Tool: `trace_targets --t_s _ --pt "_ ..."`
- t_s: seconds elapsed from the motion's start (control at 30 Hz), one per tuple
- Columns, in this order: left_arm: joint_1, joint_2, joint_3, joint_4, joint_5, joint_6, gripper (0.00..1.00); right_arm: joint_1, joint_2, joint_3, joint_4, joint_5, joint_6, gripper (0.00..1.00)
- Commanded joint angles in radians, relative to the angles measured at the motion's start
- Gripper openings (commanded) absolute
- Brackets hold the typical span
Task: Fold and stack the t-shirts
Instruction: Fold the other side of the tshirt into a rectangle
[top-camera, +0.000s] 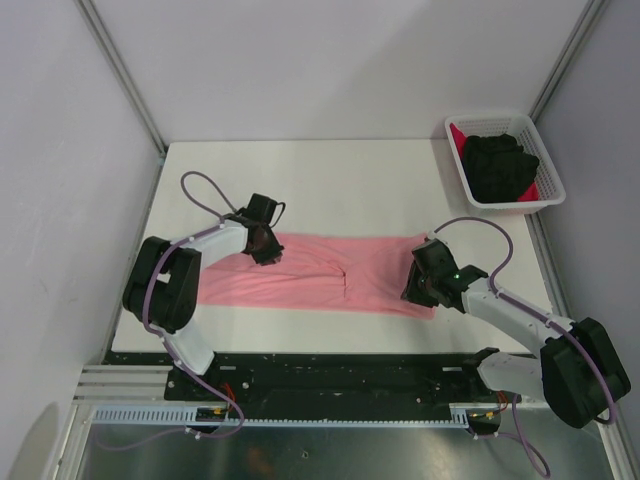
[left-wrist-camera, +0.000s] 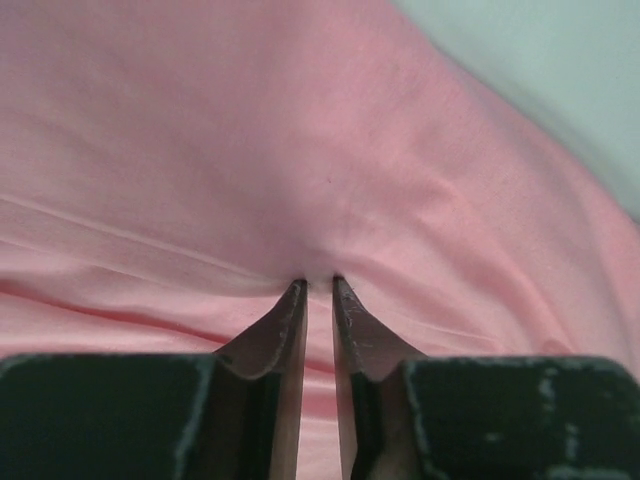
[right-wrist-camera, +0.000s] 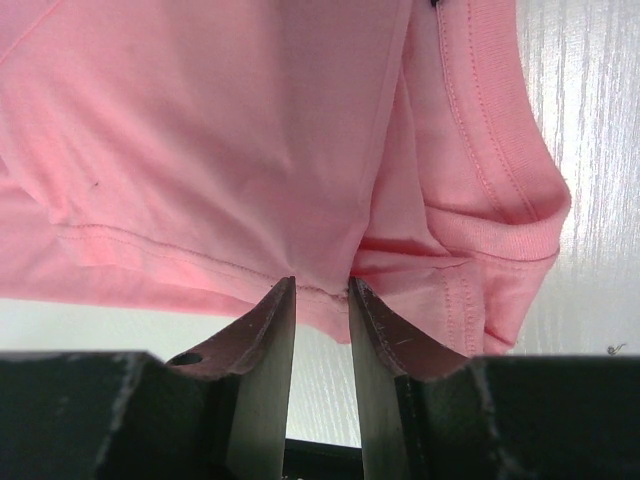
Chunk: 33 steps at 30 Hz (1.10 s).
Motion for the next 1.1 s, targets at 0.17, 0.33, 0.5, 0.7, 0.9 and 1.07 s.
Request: trace_targets --t_s 0.17,0.33,0.5,0.7,0.9,1.07 --pt "0.001 -0.027 0.025 0.007 -0.057 0.002 0.02 -0.004 -0.019 0.0 0.002 0.024 -0.006 0.32" --pt "0.001 -0.077 0.015 0.007 -0.084 0.016 0.0 -0.004 -0.018 -0.004 0.006 0.025 -0.006 0.32" --pt "-0.009 -0.069 0.032 0.008 -0.073 0.046 0.2 -0.004 -0.012 -0.007 0.013 0.02 -0.006 0.32" --pt "-0.018 -0.001 0.075 0.007 -0.071 0.055 0.33 -0.005 -0.011 -0.007 0.012 0.022 -0.006 0.32" --pt "-0.024 0.034 0.079 0.007 -0.085 0.049 0.31 -0.007 -0.014 -0.008 0.005 0.027 -0.007 0.32" --pt "-0.025 0.03 0.064 0.006 -0.093 0.047 0.28 -0.008 -0.008 -0.008 0.006 0.024 -0.009 0.32"
